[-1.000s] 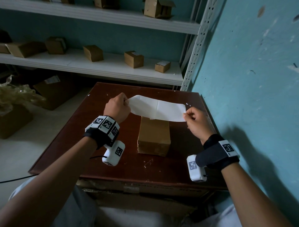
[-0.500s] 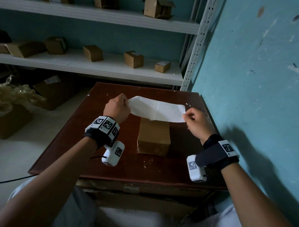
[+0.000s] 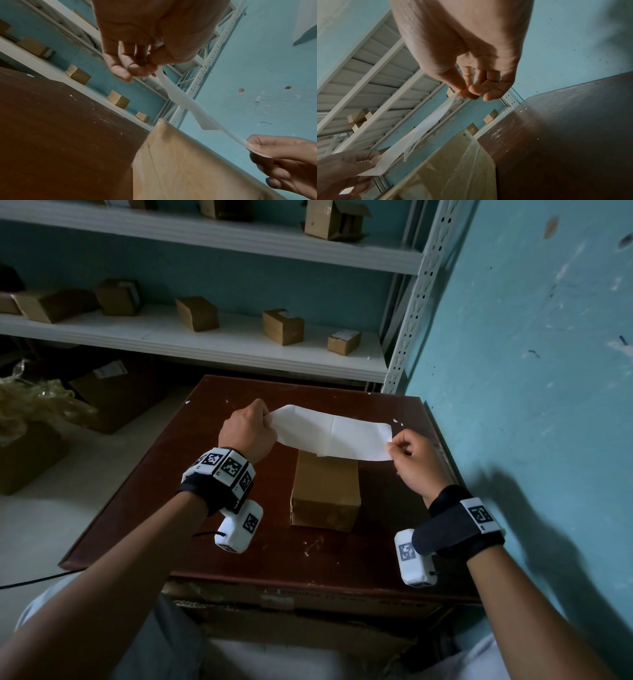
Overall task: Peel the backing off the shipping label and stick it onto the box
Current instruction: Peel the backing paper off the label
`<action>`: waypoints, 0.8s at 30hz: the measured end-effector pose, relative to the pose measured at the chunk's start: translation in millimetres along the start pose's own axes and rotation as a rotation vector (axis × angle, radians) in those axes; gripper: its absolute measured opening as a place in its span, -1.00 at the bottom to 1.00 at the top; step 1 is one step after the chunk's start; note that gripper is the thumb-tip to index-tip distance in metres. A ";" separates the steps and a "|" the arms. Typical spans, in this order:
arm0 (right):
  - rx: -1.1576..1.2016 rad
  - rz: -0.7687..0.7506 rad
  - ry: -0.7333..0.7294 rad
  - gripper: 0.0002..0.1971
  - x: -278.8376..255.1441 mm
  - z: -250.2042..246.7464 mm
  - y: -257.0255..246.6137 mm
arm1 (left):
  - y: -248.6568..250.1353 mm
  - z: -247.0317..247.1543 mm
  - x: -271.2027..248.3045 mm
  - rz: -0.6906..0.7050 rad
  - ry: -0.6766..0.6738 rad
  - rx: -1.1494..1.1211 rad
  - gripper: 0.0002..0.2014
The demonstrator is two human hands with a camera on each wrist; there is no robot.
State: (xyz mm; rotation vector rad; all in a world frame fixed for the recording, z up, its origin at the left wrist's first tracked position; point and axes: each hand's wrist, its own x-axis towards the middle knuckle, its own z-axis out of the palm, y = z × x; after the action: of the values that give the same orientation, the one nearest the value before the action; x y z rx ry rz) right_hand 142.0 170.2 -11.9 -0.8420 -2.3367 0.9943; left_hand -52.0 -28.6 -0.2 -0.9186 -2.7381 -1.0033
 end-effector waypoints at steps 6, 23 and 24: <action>0.010 0.012 -0.002 -0.81 1.3 1.0 2.5 | -0.3 0.6 0.8 -0.004 0.000 0.020 -0.88; 0.007 0.006 0.008 -0.77 2.0 1.0 3.3 | 0.6 0.2 0.6 -0.016 -0.027 0.028 -0.87; 0.004 0.009 0.008 -0.77 2.0 0.9 3.2 | 0.8 0.2 0.6 -0.013 -0.027 0.029 -0.87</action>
State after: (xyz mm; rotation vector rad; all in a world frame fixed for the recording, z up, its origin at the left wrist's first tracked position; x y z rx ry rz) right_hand 141.2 172.9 -14.5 -0.8539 -2.3257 0.9974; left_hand -52.1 -27.7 0.3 -0.9177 -2.7769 -0.9582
